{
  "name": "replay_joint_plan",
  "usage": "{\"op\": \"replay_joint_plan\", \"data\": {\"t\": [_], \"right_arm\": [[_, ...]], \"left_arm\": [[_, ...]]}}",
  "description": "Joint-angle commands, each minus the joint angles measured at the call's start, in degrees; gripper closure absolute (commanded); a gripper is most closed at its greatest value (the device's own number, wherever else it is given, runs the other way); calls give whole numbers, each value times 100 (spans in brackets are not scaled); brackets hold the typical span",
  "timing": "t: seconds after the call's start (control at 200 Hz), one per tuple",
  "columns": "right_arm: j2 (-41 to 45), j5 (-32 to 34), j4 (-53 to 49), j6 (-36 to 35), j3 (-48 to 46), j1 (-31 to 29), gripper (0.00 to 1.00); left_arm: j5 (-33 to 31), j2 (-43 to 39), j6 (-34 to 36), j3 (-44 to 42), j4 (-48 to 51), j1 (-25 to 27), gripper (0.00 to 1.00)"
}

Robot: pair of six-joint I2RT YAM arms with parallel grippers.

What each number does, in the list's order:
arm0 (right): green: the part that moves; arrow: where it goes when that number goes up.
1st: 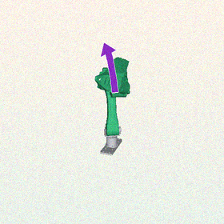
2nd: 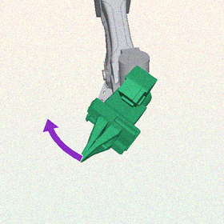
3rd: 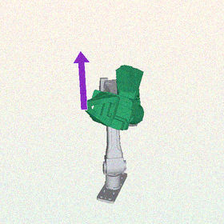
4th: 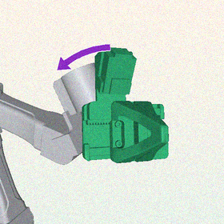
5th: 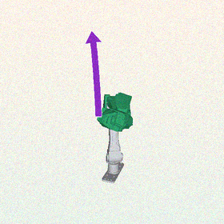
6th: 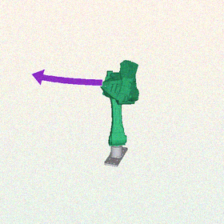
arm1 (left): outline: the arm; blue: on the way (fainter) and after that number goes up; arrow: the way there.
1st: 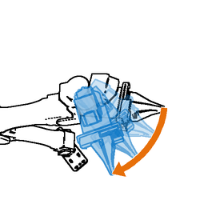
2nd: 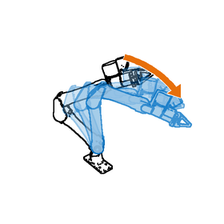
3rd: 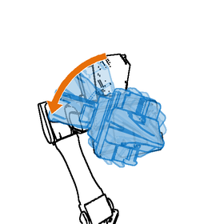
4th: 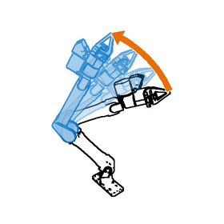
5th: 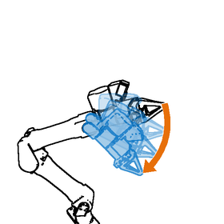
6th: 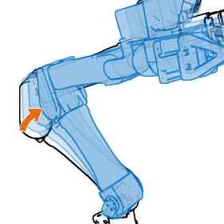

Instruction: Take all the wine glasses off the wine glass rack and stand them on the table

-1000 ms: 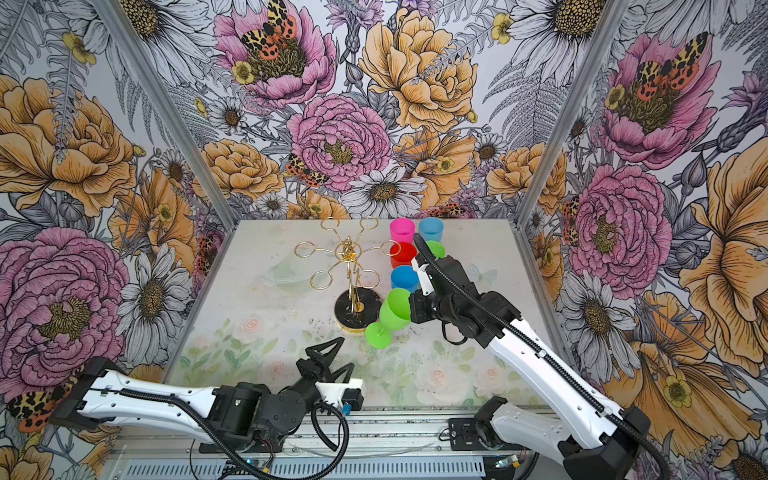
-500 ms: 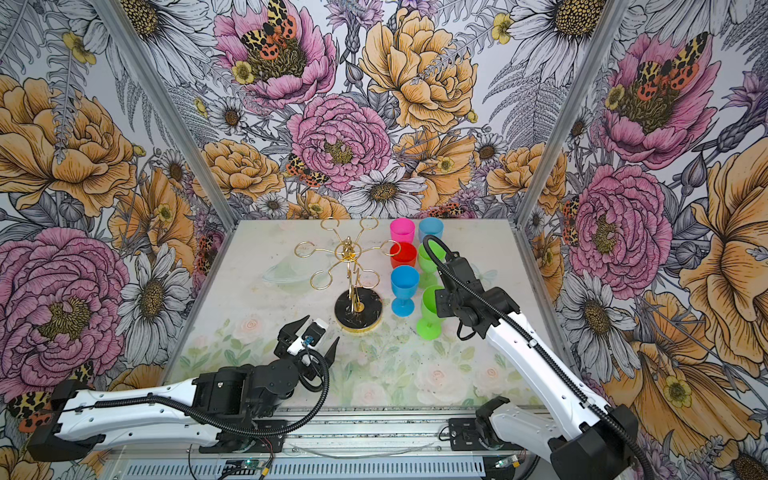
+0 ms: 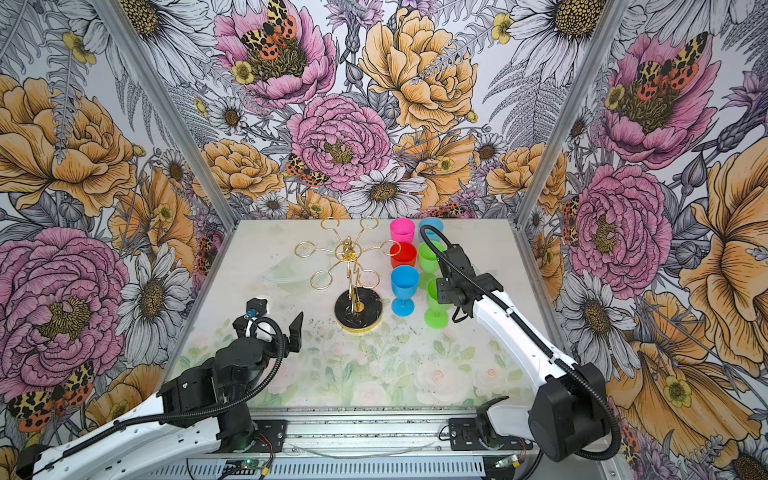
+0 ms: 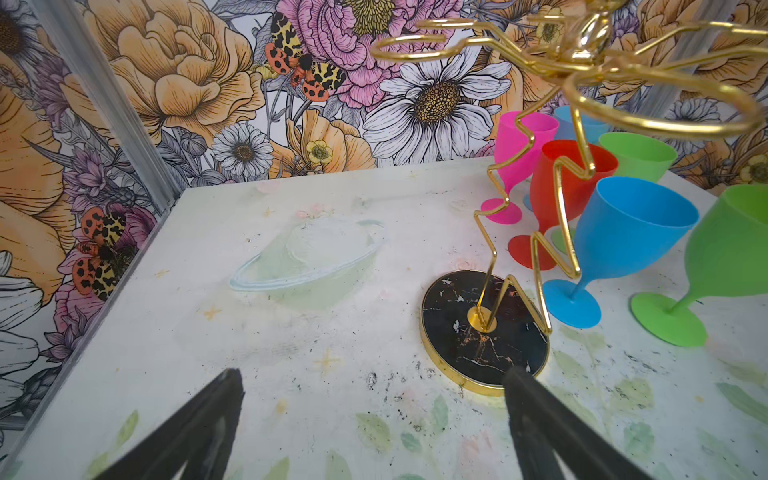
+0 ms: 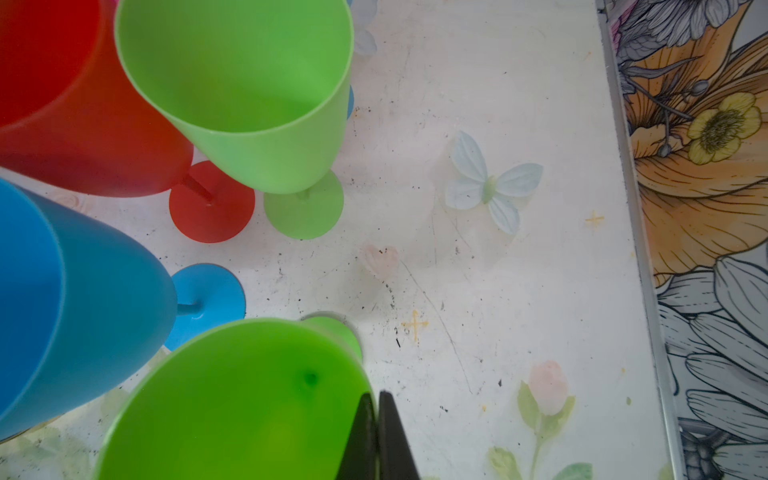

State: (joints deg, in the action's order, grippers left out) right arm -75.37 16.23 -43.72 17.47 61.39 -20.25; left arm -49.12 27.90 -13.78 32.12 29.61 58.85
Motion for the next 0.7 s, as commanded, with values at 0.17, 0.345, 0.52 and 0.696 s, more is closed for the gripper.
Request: {"op": "replay_joint_plan", "data": {"t": [0.17, 0.345, 0.52, 0.696], "right_arm": [[-384, -134, 431, -189, 536, 56, 100], [-643, -213, 505, -220, 677, 96, 100], [-829, -357, 532, -219, 724, 137, 100], [-831, -325, 536, -225, 692, 169, 100]], "left_arm": [[699, 101, -245, -162, -93, -753, 2], [949, 280, -227, -197, -256, -1123, 1], [1127, 266, -231, -265, -375, -1356, 2], [1238, 242, -235, -315, -454, -1462, 1]]}}
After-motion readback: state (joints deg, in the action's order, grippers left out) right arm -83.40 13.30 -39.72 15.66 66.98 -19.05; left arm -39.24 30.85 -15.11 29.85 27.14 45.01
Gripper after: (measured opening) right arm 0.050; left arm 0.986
